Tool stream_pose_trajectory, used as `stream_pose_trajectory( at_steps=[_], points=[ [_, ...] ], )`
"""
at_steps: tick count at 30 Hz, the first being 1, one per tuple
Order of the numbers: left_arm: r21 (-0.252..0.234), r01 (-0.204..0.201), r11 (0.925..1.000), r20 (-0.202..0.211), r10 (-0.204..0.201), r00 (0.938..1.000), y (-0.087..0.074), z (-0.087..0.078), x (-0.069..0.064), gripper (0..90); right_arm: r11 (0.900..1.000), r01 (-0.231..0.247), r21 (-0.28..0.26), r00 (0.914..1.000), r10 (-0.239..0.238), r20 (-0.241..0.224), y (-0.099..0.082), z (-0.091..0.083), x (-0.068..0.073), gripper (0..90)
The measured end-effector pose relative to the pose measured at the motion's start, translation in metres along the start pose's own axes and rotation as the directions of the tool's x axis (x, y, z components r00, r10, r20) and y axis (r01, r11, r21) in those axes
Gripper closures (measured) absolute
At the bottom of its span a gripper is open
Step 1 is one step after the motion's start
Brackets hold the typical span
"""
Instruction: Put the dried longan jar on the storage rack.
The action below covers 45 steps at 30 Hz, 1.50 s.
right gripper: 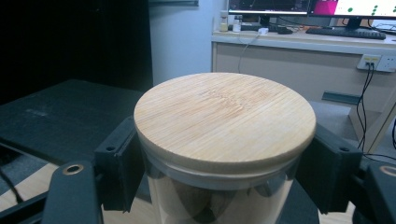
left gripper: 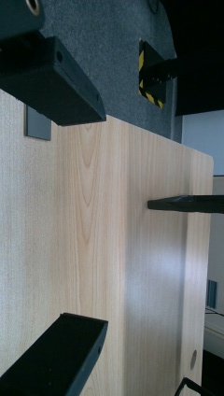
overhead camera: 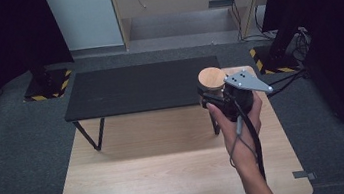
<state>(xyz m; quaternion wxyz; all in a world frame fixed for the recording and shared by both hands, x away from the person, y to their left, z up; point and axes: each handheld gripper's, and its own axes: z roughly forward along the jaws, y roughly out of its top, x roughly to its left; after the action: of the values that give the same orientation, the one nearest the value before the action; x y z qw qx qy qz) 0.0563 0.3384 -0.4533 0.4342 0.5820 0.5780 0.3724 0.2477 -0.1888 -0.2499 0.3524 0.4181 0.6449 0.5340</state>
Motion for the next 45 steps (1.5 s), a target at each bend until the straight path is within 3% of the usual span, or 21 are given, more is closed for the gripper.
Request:
stream_pose_trajectory(
  at_steps=[10, 20, 38, 45],
  points=[
    [0.007, 0.001, 1.0000, 0.004, -0.001, 1.0000, 0.001, 0.003, 0.000, 1.2, 0.9996, 0.007, 0.026, 0.9999, -0.008, 0.015, 0.007, 0.032, -0.006, 25.8],
    [0.004, 0.000, 1.0000, 0.007, 0.000, 1.0000, 0.002, 0.004, -0.001, 1.2, 0.9988, -0.013, 0.047, 0.9996, 0.011, 0.026, 0.001, 0.060, -0.009, 25.9],
    [0.007, 0.000, 1.0000, 0.011, 0.000, 0.9999, 0.003, 0.005, -0.002, 1.2, 0.9964, -0.009, 0.084, 0.9992, 0.006, 0.039, -0.004, 0.083, -0.014, 25.9],
    [0.008, 0.002, 1.0000, 0.010, -0.002, 0.9999, 0.003, 0.005, -0.002, 1.2, 0.9973, -0.003, 0.073, 0.9991, -0.001, 0.042, -0.009, 0.085, -0.015, 25.9]
  ],
)
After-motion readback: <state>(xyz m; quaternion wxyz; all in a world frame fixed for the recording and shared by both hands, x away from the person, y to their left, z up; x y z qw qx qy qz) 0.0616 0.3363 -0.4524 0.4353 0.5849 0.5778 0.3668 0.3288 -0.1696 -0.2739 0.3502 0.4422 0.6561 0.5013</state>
